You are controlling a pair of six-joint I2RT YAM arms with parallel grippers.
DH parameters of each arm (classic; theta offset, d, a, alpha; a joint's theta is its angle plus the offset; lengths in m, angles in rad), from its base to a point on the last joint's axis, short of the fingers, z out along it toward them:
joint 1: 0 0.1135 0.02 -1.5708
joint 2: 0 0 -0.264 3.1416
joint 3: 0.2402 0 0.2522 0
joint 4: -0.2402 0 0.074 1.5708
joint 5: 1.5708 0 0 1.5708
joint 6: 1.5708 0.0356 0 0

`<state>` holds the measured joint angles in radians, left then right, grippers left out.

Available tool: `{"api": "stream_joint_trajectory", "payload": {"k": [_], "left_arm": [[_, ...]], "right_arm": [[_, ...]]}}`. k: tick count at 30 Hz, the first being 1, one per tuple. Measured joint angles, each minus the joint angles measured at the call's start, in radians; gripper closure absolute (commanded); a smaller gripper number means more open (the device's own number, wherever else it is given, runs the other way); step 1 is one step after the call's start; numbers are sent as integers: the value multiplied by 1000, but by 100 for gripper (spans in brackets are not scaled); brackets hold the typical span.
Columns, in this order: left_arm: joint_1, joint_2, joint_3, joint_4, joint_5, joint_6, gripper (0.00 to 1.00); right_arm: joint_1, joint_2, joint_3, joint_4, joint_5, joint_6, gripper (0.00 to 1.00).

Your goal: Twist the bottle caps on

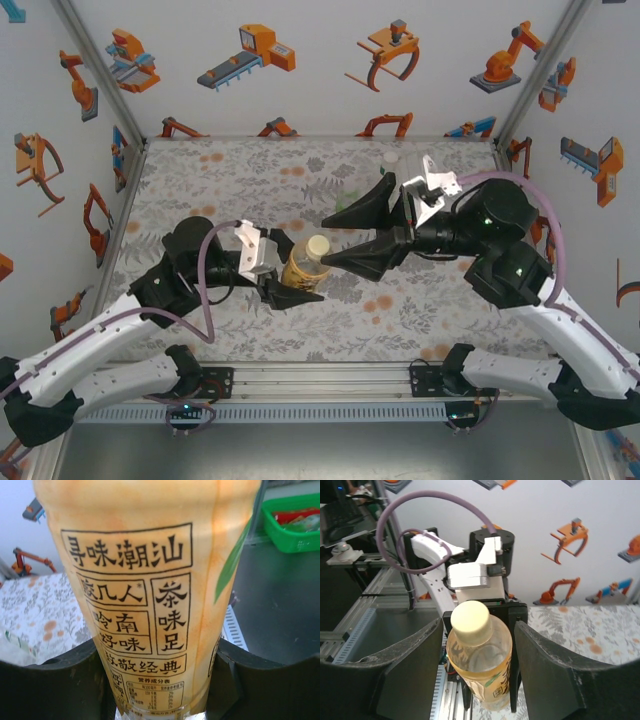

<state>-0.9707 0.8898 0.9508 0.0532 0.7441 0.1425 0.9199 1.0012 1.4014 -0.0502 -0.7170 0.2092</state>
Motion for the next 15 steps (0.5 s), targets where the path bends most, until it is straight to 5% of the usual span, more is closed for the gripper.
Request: {"api": "stream_joint_trajectory", "payload": {"k": [15], "left_arm": [[-16, 43, 31, 37, 43, -19, 95]], "right_arm": [[0, 41, 1, 146, -84, 49, 54]]}}
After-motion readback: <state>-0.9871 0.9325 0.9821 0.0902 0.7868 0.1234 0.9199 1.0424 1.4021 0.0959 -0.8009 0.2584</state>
